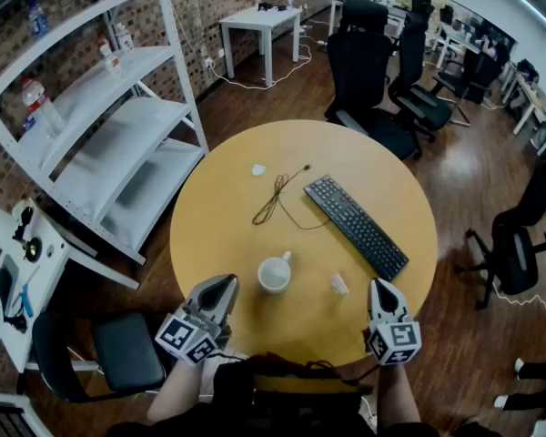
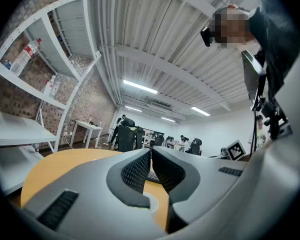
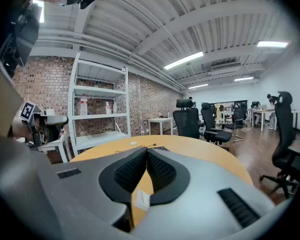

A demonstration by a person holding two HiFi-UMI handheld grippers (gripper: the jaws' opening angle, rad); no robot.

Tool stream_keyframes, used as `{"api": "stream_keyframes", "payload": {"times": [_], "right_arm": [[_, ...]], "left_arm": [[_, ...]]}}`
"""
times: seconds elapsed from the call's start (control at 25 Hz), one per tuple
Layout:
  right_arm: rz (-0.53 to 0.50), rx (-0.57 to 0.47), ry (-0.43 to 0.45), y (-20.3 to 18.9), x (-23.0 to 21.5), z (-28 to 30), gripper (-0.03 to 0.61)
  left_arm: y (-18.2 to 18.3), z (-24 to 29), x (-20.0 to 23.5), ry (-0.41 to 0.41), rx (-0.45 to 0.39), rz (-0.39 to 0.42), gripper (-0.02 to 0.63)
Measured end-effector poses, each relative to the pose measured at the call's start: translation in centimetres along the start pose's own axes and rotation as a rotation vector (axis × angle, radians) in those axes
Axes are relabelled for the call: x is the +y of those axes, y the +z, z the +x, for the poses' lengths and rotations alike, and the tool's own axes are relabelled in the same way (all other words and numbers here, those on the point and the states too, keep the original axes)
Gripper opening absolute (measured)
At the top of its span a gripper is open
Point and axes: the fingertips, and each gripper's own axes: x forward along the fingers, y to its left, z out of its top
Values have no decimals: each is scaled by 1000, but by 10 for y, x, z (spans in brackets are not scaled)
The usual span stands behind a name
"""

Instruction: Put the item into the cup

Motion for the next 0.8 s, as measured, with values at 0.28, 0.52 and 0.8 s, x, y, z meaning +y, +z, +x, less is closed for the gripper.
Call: {"api": "stream_keyframes", "payload": {"times": [0.28, 0.52, 0.8], "right_arm": [[-49, 87, 58, -26, 17, 24, 33], [-145, 231, 103, -68, 32, 50, 198], [-303, 419, 152, -130, 37, 74, 285]], "left_arm": [[-8, -7, 9, 8, 21, -33, 5], [-11, -14, 18, 48, 35, -34, 5], [-9, -20, 28, 111, 34, -23, 5]]}}
